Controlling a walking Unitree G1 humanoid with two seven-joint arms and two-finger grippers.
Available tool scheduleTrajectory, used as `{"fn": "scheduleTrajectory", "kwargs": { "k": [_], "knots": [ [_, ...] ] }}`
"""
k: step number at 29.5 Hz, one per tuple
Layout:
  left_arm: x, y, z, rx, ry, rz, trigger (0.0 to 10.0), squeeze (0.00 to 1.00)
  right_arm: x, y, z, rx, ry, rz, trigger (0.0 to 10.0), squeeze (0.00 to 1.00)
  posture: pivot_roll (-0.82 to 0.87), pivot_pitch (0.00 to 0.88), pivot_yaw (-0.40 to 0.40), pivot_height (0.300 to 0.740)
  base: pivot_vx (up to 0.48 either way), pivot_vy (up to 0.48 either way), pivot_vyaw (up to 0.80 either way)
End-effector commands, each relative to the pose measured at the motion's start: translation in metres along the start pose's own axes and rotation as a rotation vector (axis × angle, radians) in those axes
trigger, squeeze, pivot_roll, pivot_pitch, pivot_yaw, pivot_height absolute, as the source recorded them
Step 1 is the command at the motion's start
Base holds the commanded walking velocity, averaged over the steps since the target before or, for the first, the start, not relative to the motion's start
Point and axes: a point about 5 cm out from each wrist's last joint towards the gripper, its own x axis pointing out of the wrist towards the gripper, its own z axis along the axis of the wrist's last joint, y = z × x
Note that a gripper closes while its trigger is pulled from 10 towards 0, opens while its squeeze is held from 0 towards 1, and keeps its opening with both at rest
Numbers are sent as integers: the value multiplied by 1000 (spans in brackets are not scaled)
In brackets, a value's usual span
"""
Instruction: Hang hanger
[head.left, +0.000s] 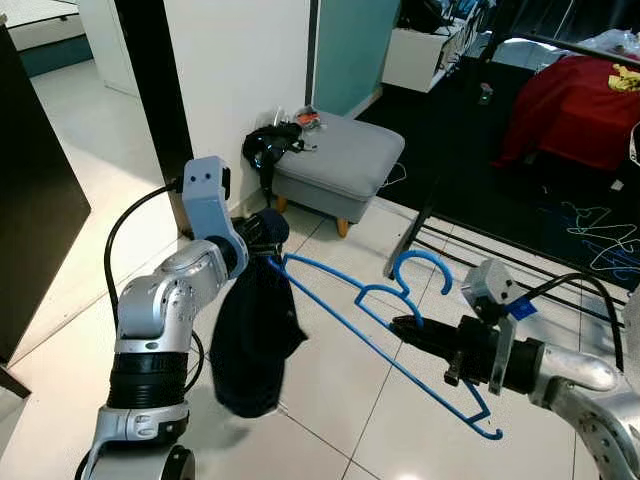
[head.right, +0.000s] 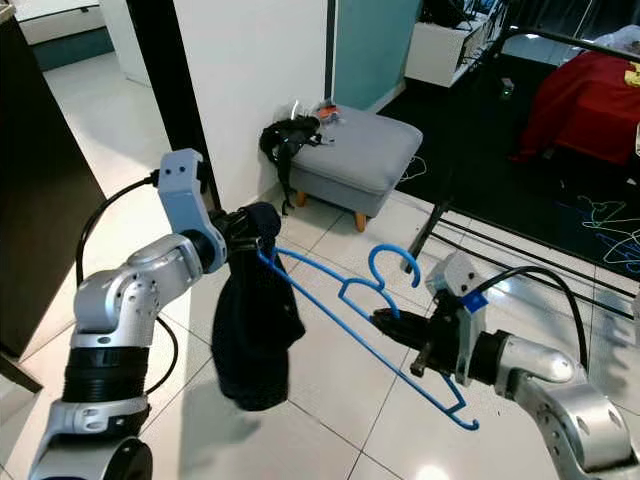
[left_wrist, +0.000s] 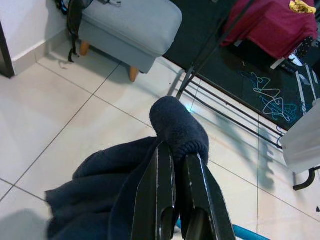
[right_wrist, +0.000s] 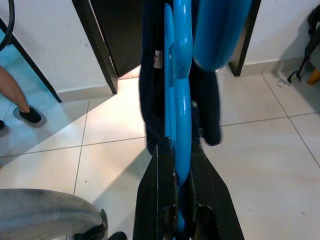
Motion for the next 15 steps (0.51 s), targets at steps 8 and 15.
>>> {"fn": "scheduleTrajectory", "kwargs": {
  "k": [8, 15],
  "knots": [
    [-8, -29, 16, -104, -55, -160, 10000, 0, 9, -10, 3, -6, 7, -98, 10000, 0, 7, 88, -30, 740, 0, 0, 0],
    [-16, -56, 15, -244, -38, -406, 10000, 0, 19, -14, 6, 5, -15, -119, 10000, 0, 13, 87, -33, 740, 0, 0, 0]
  ]
}}
